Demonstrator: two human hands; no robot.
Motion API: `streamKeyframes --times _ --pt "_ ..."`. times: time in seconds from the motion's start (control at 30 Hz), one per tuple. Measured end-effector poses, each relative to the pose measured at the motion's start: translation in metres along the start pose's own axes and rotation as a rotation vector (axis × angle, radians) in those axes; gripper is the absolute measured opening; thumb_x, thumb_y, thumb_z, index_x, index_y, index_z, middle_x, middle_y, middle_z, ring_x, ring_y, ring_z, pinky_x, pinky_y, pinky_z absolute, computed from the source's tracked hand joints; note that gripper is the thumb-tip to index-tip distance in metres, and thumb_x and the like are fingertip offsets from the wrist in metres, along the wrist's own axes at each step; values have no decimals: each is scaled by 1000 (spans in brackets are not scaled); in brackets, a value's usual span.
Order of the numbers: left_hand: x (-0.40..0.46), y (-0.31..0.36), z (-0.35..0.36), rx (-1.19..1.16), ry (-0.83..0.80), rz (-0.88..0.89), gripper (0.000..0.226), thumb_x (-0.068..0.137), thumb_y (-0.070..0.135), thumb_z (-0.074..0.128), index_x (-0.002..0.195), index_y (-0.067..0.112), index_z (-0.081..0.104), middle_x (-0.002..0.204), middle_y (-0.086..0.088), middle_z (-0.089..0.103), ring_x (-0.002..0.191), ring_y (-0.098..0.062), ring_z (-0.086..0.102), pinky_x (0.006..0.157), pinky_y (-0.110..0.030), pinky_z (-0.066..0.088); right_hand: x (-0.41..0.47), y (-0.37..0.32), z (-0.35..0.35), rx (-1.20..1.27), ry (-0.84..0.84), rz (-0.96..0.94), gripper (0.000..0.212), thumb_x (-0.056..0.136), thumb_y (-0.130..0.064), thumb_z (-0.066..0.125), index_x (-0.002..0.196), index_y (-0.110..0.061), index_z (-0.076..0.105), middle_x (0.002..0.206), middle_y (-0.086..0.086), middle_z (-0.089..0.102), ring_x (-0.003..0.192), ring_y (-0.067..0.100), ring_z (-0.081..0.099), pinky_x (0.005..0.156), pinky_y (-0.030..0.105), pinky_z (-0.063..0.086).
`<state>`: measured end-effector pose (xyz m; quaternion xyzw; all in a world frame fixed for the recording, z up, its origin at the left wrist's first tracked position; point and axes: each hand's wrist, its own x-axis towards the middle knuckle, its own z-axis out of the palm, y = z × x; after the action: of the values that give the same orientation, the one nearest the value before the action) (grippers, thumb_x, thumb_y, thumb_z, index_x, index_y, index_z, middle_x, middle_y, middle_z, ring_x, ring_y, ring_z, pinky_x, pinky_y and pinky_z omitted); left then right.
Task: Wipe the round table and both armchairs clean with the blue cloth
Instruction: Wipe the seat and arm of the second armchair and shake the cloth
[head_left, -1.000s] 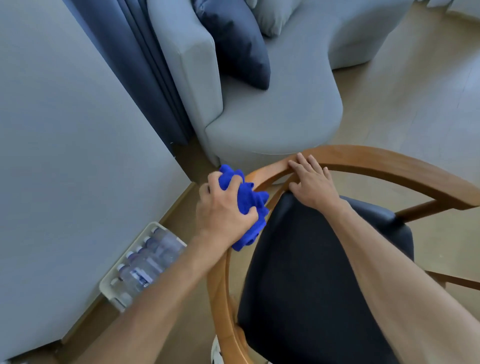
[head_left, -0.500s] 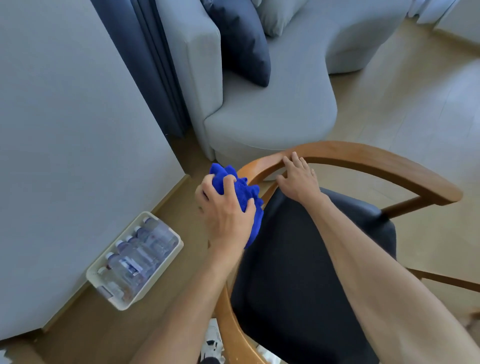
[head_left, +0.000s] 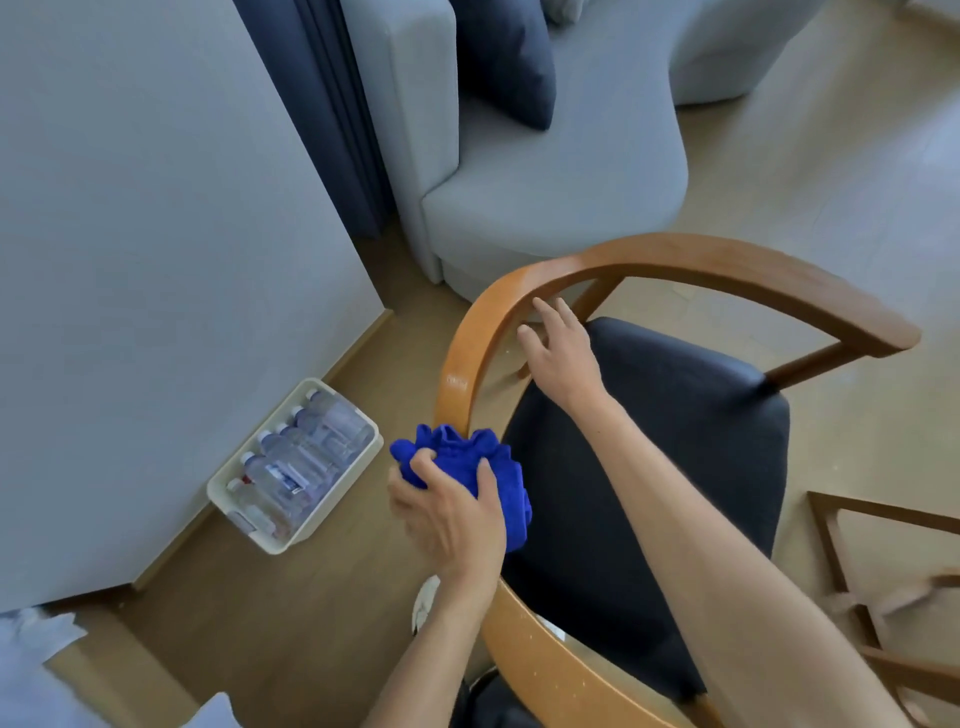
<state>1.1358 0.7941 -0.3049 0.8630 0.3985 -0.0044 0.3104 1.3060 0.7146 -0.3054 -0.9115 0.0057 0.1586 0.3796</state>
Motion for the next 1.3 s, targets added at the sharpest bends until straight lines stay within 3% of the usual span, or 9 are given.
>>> streamKeyframes --times 0.27,0.5,0.6,0.7,0.77,0.9,1.03,1.2,1.3 --pt "1 -12 -44 161 -219 127 42 99 40 30 136 20 38 120 -9 33 94 -26 47 77 -33 42 -133 -11 36 121 -183 45 43 100 -34 39 140 -18 47 146 0 43 135 19 34 113 39 29" --pt "51 20 -73 392 -636 148 25 98 27 37 113 10 47 105 -12 56 77 -23 53 63 -30 41 -172 -35 62 -363 40 246 45 100 -35 29 144 -29 34 155 2 22 136 23 23 103 39 25" --pt "62 34 -79 283 -860 -79 22 88 5 39 88 -4 59 71 -17 67 55 -31 66 45 -28 51 -178 -45 75 -219 35 447 45 99 -42 31 142 -31 34 153 4 21 132 28 26 101 43 31" --pt "68 41 -88 258 -1042 -166 24 76 -4 39 76 -8 63 61 -21 66 63 -34 69 69 -40 60 -180 -58 89 90 54 679 52 95 -57 35 140 -30 37 151 6 24 138 28 20 107 48 30" --pt "76 40 -93 334 -1016 -5 28 76 1 36 75 -6 63 62 -22 67 56 -33 67 66 -40 61 -178 -66 102 74 152 734 53 94 -58 40 137 -26 41 149 5 27 140 26 17 108 46 29" --pt "104 34 -93 309 -548 688 23 95 18 40 78 12 54 74 -6 61 70 -24 62 59 -32 51 -178 -80 121 -96 455 661 36 91 -46 56 110 -15 61 129 7 51 127 30 41 94 45 43" --pt "116 33 -72 374 -268 1325 15 86 10 54 96 4 64 94 -14 60 94 -31 54 83 -42 46 -194 -78 133 -216 654 478 23 77 -27 76 69 -13 60 93 7 62 88 31 60 66 42 52" --pt "115 22 -37 536 -310 1569 17 77 4 58 90 -2 68 93 -20 64 111 -39 56 111 -55 29 -194 -61 137 -252 567 528 47 60 -30 73 104 -19 63 102 6 57 87 26 53 67 37 47" --pt "116 13 -25 663 -243 1619 26 83 12 46 87 -1 68 92 -20 66 115 -39 52 114 -56 20 -189 -53 137 -342 494 553 55 66 -39 54 120 -24 57 140 14 47 118 38 49 86 48 46"
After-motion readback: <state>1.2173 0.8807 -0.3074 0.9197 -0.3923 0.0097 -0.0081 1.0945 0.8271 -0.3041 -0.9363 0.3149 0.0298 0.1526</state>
